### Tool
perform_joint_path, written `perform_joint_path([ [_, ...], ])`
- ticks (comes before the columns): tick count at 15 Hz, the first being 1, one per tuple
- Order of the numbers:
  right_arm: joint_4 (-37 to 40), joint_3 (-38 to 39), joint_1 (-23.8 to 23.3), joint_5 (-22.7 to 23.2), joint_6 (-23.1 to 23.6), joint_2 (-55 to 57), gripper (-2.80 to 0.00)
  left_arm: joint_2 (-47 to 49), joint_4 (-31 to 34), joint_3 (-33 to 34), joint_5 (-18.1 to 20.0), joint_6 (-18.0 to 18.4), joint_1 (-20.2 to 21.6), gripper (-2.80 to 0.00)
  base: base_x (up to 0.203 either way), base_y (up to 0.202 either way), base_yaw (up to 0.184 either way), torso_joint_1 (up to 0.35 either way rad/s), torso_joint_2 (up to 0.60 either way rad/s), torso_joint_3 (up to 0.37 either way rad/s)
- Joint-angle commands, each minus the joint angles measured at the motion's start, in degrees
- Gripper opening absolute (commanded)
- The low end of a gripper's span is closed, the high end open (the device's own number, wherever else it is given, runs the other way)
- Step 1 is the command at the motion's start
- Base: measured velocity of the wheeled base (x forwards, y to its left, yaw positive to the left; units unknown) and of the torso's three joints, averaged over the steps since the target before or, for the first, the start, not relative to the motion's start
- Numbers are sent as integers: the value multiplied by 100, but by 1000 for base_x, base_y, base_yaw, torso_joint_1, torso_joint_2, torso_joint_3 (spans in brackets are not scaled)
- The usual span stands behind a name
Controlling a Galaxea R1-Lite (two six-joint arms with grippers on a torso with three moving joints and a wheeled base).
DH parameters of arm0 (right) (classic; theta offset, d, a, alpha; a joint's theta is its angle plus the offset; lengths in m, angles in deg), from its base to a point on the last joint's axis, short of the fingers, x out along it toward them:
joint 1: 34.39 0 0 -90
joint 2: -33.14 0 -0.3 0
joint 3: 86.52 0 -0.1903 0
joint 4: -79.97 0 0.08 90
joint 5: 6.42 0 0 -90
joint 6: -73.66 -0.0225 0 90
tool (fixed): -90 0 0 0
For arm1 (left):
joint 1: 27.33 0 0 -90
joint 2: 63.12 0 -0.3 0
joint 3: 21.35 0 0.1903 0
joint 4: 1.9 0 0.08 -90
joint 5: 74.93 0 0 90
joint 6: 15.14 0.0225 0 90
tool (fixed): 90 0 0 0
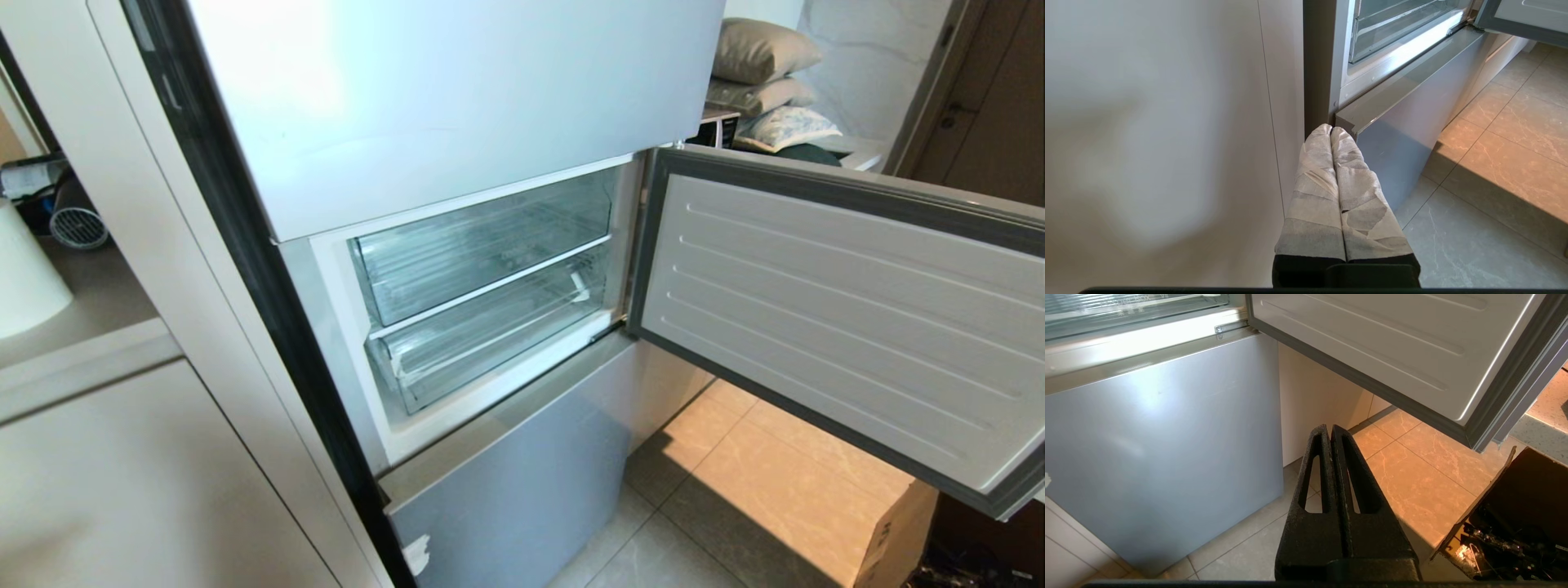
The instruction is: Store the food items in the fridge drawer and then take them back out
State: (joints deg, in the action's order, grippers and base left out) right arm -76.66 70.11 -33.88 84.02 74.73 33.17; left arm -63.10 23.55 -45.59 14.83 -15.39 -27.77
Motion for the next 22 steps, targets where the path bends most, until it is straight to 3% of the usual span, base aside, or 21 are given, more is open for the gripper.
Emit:
perform_joint_path([
  [1, 0, 0, 2, 0, 6, 5, -280, -2, 3, 0, -2, -2, 0, -280, 0, 0, 0, 0, 0, 0],
  [4, 0, 0, 2, -26, -55, 5, -280, -2, 3, 0, -2, -2, 0, -280, 5, -4, 72, 0, 3, 2],
  [22, 0, 0, 2, -17, -42, 5, -280, -2, 3, 0, -2, -2, 0, -280, 1, -7, 169, 3, 2, 2],
])
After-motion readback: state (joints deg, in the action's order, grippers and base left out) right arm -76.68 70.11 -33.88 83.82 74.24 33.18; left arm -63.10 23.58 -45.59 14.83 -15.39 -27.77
